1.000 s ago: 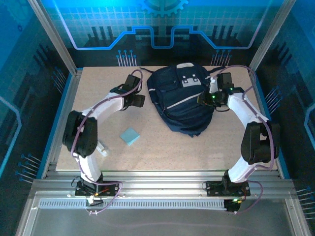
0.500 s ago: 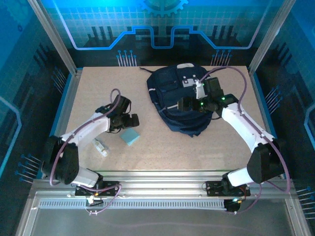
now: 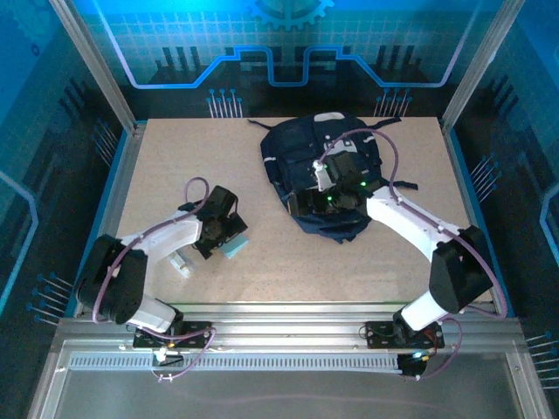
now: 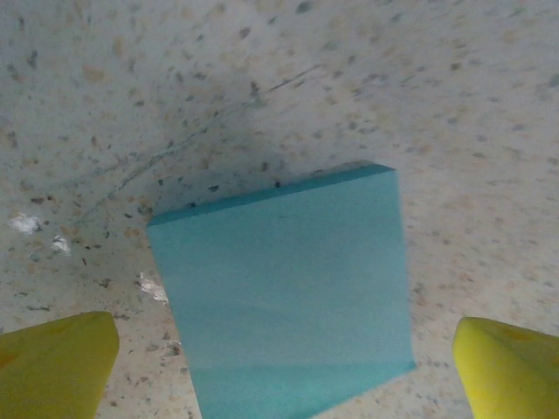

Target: Pack books, pencil case, and school supplies into a backpack

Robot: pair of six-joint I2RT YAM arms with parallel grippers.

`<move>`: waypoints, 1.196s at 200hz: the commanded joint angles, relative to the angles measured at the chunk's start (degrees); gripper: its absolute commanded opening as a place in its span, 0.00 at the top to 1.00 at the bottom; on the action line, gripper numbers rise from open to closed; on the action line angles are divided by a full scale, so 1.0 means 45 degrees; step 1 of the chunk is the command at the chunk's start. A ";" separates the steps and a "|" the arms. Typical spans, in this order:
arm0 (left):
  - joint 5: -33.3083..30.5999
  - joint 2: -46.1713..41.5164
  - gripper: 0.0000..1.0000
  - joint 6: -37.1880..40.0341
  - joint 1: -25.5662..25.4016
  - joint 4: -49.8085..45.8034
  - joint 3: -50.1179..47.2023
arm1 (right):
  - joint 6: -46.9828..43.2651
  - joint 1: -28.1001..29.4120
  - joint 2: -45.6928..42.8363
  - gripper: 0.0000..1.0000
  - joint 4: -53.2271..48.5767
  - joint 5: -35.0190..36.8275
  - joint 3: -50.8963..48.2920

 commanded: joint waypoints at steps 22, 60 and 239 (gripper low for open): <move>0.0192 0.1856 0.01 -0.0900 -0.0144 -0.0830 0.1938 | 0.0050 0.0315 0.0000 0.00 0.0266 0.0365 0.0121; 0.0226 0.3333 0.01 -0.0926 -0.0203 -0.1333 0.2724 | 0.0051 0.0305 -0.0035 0.00 0.0388 0.0473 -0.0279; 0.0460 0.2526 0.33 0.0040 -0.0636 -0.0789 0.3832 | 0.0571 0.0335 -0.0109 0.01 0.1071 -0.0712 -0.0309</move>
